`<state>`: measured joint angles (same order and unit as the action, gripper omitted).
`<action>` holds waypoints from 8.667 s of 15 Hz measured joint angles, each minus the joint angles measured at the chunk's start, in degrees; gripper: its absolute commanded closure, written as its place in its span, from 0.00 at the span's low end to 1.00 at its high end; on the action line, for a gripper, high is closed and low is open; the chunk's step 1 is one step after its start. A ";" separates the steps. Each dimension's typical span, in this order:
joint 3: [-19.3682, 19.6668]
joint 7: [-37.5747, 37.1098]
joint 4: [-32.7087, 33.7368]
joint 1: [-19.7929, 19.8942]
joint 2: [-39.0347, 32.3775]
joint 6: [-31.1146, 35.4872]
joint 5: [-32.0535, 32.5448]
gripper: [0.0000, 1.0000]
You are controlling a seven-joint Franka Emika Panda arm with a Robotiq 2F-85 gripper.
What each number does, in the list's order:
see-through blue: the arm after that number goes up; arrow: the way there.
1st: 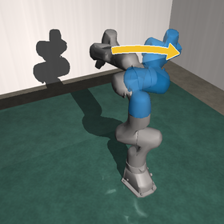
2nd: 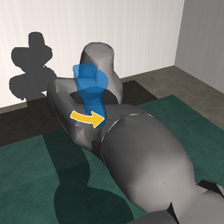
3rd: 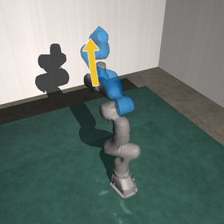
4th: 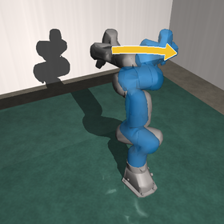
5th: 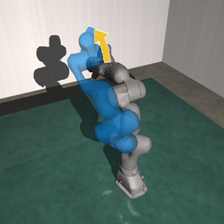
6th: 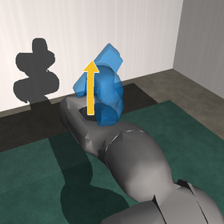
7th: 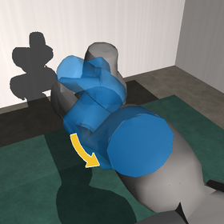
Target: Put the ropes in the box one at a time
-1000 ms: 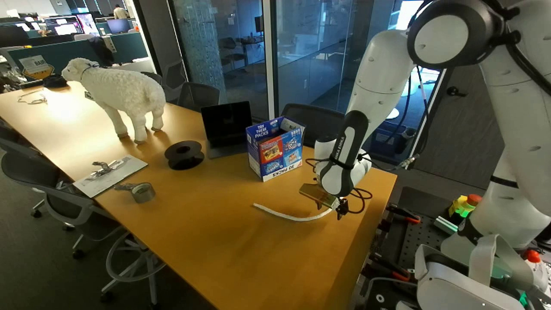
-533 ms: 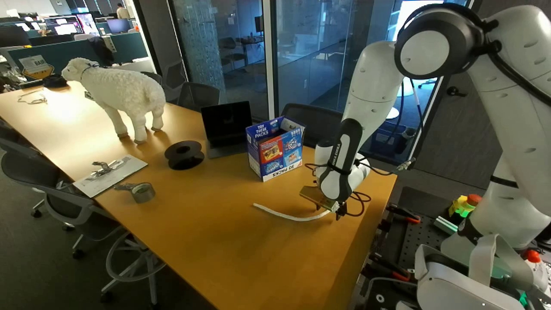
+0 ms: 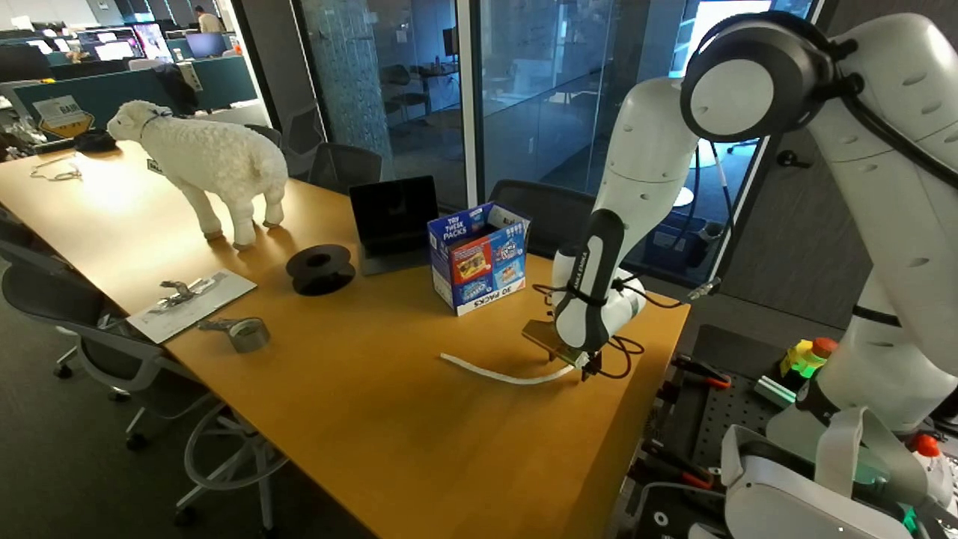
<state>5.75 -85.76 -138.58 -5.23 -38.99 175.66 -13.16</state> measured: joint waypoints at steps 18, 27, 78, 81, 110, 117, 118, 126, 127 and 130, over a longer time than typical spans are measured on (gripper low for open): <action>1.60 2.04 0.00 -2.02 0.76 1.34 -2.08 0.91; 37.68 -13.66 2.63 -34.98 10.49 -6.91 18.59 0.92; 8.55 -23.77 64.77 -2.37 14.80 -59.63 36.84 0.94; 7.76 -23.77 65.77 -2.37 13.30 -60.57 36.85 0.94; 5.67 -22.86 71.96 -2.62 3.12 -63.97 40.21 0.95; 4.78 -20.32 71.95 -2.20 1.43 -63.73 36.49 0.41; 4.75 -19.75 71.94 -2.15 1.36 -63.76 36.12 0.34; 1.38 -5.22 67.25 -2.21 3.96 -64.73 33.56 0.00; 0.57 -3.08 65.01 -2.28 5.68 -64.72 33.06 0.00; -1.74 4.01 56.94 -2.31 12.72 -64.73 30.85 0.00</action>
<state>4.00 -81.75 -81.64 -7.54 -26.27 110.93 17.69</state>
